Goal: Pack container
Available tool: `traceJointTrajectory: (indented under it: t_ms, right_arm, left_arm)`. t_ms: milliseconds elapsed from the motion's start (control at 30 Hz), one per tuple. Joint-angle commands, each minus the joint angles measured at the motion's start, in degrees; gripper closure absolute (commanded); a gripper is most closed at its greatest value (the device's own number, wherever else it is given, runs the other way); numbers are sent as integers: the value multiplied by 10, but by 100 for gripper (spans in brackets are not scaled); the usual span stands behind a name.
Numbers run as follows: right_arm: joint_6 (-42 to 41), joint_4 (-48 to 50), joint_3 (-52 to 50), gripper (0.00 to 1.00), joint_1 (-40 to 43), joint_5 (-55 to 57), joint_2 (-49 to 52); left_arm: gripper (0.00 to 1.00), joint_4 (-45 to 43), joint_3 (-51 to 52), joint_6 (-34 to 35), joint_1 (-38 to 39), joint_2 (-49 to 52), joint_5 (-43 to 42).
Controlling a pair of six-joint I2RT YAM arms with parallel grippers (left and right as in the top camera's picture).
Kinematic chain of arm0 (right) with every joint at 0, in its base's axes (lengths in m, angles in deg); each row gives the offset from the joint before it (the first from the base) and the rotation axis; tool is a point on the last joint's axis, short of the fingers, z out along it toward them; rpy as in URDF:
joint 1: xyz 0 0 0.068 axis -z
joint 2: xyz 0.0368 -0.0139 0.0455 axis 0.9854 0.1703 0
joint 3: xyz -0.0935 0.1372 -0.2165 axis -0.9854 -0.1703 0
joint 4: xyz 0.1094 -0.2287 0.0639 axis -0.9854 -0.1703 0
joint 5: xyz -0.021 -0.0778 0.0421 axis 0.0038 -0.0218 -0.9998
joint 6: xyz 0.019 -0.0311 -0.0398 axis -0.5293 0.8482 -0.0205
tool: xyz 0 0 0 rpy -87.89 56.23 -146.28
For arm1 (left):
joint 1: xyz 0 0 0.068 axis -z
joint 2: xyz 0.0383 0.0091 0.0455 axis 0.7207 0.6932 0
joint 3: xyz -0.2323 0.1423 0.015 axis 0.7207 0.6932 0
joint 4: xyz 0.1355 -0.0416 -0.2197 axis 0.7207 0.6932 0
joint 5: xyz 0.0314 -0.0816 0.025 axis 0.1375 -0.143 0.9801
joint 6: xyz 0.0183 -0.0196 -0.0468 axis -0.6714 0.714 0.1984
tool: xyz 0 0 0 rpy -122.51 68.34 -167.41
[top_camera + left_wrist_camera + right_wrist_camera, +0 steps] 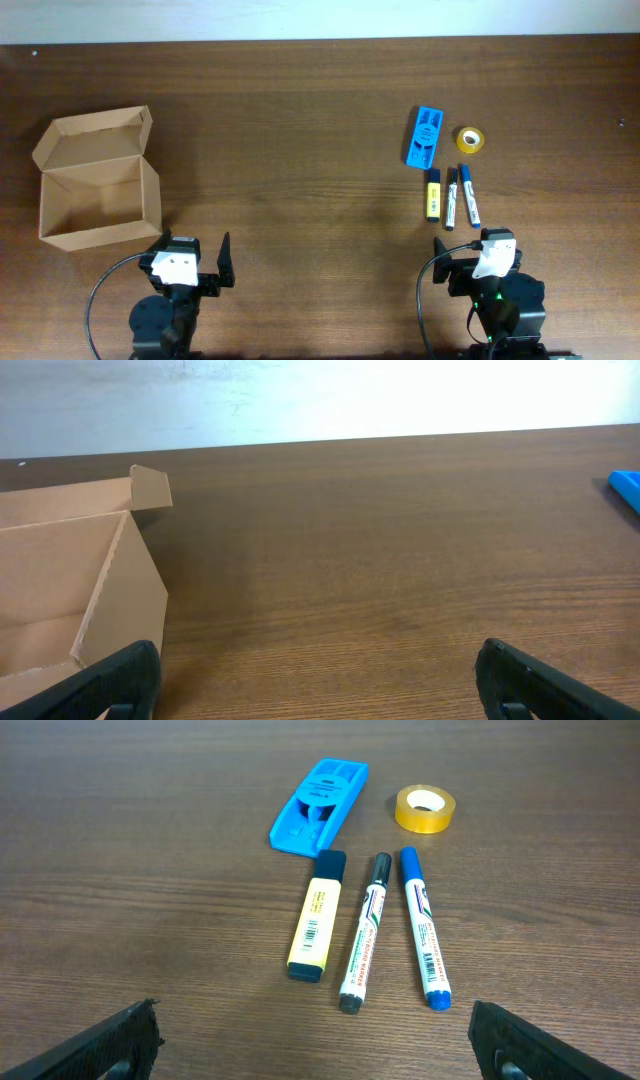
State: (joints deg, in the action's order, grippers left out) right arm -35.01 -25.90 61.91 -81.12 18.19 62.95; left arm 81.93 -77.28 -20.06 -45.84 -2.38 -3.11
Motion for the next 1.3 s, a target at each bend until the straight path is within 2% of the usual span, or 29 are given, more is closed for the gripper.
traceJointTrajectory:
  t_ms: [0,867,967,1033,1167,1267]
  right_arm:
    - [-5,-2,-3,1,2,-3,-5]
    - [-5,-2,-3,1,2,-3,-5]
    - [-5,-2,-3,1,2,-3,-5]
    - [-5,-2,-3,1,2,-3,-5]
    - [-5,-2,-3,1,2,-3,-5]
    - [-5,-2,-3,1,2,-3,-5]
  left_arm:
    - [0,-2,4,4,-2,-5,6]
    - [0,-2,4,4,-2,-5,-1]
    - [0,-12,-4,26,-2,-5,-72]
    - [0,8,-23,50,-2,-2,-89]
    - [0,81,-88,85,-2,52,-39]
    - [0,121,-171,83,-2,155,-31]
